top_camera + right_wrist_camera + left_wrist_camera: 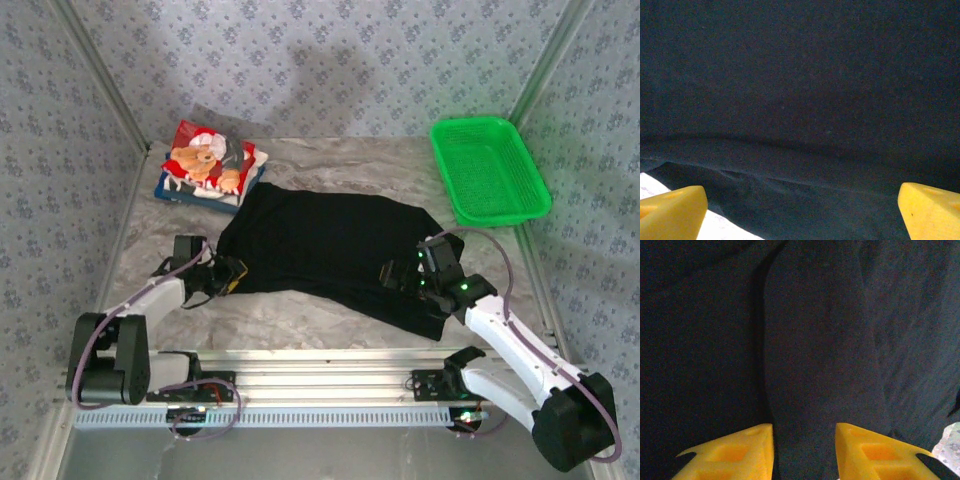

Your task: Fold and stack the t-shirts

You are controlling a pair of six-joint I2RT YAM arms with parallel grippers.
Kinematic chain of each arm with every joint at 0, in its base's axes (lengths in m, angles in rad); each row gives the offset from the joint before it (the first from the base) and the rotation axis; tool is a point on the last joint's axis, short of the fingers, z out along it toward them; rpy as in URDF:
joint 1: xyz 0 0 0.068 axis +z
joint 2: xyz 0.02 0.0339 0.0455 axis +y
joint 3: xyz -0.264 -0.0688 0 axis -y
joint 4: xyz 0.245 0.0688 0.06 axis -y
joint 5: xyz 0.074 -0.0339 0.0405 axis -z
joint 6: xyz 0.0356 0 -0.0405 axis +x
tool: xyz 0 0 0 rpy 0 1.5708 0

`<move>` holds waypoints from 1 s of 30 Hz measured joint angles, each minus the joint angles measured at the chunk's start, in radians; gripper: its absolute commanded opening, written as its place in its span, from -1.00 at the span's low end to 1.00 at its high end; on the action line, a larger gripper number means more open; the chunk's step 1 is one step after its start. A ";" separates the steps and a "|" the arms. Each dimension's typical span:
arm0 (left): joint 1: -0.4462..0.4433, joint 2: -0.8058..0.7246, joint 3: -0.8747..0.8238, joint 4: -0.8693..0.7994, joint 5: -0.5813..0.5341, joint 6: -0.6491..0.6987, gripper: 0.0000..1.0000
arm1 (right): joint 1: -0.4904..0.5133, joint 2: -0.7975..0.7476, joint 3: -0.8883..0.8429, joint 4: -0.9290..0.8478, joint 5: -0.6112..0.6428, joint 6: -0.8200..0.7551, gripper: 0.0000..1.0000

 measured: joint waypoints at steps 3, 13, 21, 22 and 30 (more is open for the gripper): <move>0.000 0.019 0.001 0.013 0.008 -0.001 -0.59 | 0.000 0.000 0.000 0.000 0.000 0.000 1.00; 0.000 0.089 0.082 0.018 0.023 0.011 -0.83 | 0.000 -0.001 0.000 -0.001 0.011 0.000 1.00; 0.004 0.206 0.193 0.028 0.037 0.029 -0.85 | 0.000 -0.001 0.000 -0.016 0.011 0.000 1.00; 0.006 0.223 0.202 0.030 0.040 0.030 -0.85 | 0.000 -0.001 0.000 -0.020 0.011 0.000 1.00; 0.014 0.383 0.310 0.043 0.053 0.030 -0.83 | -0.018 -0.001 0.000 -0.047 0.019 0.000 1.00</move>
